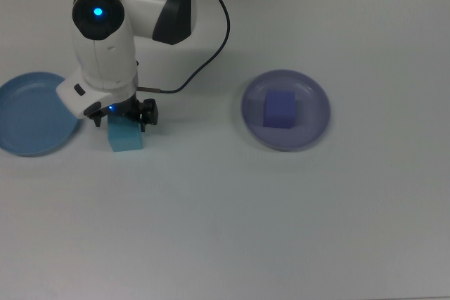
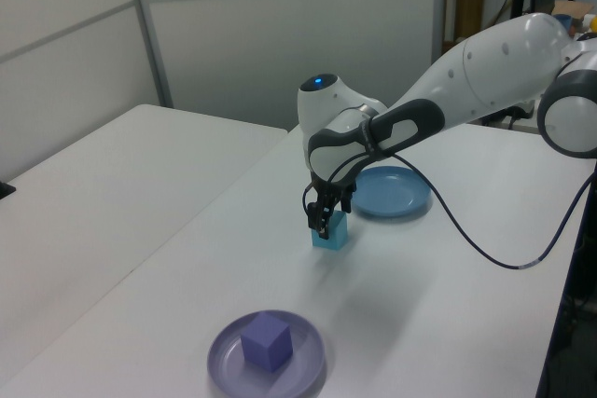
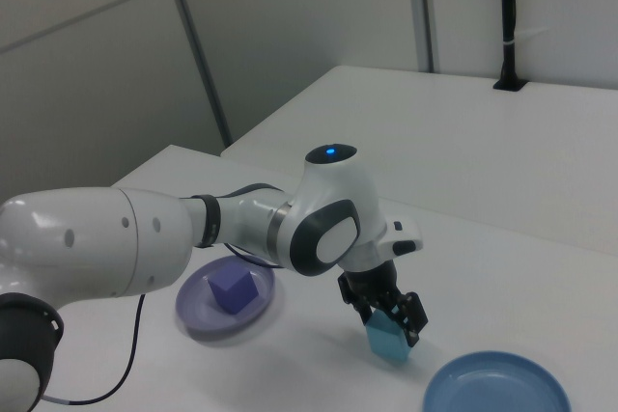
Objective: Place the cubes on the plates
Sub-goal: 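Close the gripper on the cyan cube, then carry the cyan cube onto the light blue plate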
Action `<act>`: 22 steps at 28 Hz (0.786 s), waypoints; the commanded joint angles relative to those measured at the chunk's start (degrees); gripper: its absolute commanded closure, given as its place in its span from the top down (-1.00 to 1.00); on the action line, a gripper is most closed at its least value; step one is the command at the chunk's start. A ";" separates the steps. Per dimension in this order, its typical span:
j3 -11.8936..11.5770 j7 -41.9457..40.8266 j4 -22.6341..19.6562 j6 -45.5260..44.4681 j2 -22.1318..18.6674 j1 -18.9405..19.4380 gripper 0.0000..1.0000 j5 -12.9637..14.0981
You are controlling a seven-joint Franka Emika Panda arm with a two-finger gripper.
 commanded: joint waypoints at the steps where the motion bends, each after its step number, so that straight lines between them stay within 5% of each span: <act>1: -0.19 -1.17 -0.44 2.06 -0.28 0.10 -0.20 0.11; 3: -0.11 -1.26 0.18 1.97 -0.37 0.01 -0.56 0.29; 7: -0.11 -1.26 0.62 1.97 -0.55 -0.43 -0.88 0.38; 11: -0.81 -1.26 0.71 1.80 -1.69 -0.69 -0.90 0.99; 22: -2.91 -11.09 0.71 1.44 -4.41 -9.56 -0.88 3.55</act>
